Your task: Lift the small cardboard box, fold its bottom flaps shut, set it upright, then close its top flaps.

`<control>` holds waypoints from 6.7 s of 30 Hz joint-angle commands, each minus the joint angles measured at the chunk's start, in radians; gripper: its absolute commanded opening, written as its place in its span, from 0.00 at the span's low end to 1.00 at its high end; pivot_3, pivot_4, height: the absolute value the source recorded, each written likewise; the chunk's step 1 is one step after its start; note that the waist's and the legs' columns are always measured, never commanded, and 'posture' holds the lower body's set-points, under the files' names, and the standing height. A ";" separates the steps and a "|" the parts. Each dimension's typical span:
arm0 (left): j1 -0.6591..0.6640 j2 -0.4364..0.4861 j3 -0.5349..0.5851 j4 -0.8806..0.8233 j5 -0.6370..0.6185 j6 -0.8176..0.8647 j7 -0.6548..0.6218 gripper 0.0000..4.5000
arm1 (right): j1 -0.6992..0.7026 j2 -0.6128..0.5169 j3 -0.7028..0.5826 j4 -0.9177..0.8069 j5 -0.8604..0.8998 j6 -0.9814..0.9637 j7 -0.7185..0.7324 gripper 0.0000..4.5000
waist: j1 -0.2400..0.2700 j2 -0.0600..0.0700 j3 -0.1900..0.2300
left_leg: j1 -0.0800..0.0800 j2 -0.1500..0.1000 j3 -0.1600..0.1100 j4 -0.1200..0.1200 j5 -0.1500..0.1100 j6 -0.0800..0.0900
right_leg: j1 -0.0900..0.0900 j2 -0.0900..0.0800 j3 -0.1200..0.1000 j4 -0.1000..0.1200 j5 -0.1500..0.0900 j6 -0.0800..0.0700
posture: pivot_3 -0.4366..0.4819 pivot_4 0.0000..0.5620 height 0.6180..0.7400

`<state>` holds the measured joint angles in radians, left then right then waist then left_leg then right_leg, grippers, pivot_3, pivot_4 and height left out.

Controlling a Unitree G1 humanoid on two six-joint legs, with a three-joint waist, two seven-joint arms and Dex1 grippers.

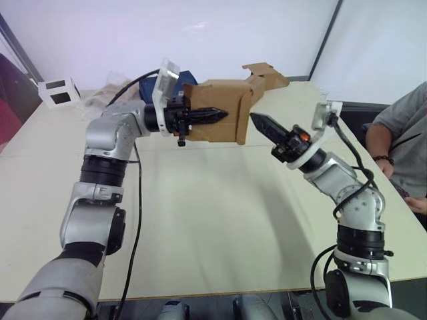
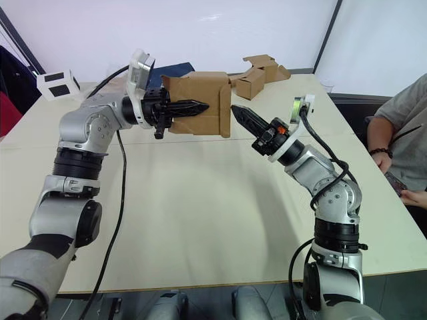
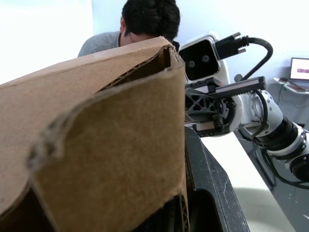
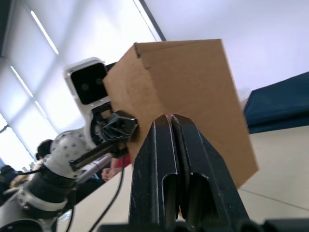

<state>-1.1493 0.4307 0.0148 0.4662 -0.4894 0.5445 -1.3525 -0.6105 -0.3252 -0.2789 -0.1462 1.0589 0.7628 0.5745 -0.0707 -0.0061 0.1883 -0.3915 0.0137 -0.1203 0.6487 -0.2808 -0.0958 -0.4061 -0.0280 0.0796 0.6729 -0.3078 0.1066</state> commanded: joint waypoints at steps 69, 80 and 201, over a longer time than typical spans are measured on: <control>-0.038 0.013 0.055 -0.022 -0.100 0.077 0.023 0.00 | 0.043 0.226 0.094 -0.135 0.208 -0.059 -0.194 0.21 | -0.001 0.000 0.000 | 0.000 0.000 0.000 0.000 0.000 0.000 | 0.000 0.000 0.000 0.000 0.000 0.000 | 0.48 0.27 1.00; -0.040 0.026 0.068 -0.025 -0.114 0.088 0.023 0.00 | 0.074 0.090 0.005 -0.154 0.264 -0.037 -0.190 0.21 | -0.001 0.000 0.000 | 0.000 0.000 0.000 0.000 -0.001 0.001 | 0.000 0.000 0.000 0.000 0.000 0.000 | 0.48 0.27 1.00; 0.769 -0.048 -0.128 -0.476 0.194 0.027 0.527 0.01 | 0.301 -0.137 0.437 0.044 -0.904 -0.337 0.126 0.00 | 0.027 -0.002 -0.001 | 0.002 -0.001 0.000 0.004 -0.004 0.007 | 0.000 -0.001 0.000 0.009 -0.003 -0.001 | 0.48 0.27 1.00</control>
<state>-0.3894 0.3883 -0.0842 0.0353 -0.2711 0.5562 -0.8051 -0.3162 -0.4566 0.1583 -0.0623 0.1420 0.4206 0.6886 -0.0441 -0.0083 0.1871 -0.3890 0.0126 -0.1208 0.6528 -0.2845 -0.0891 -0.4055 -0.0293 0.0796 0.6822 -0.3109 0.1052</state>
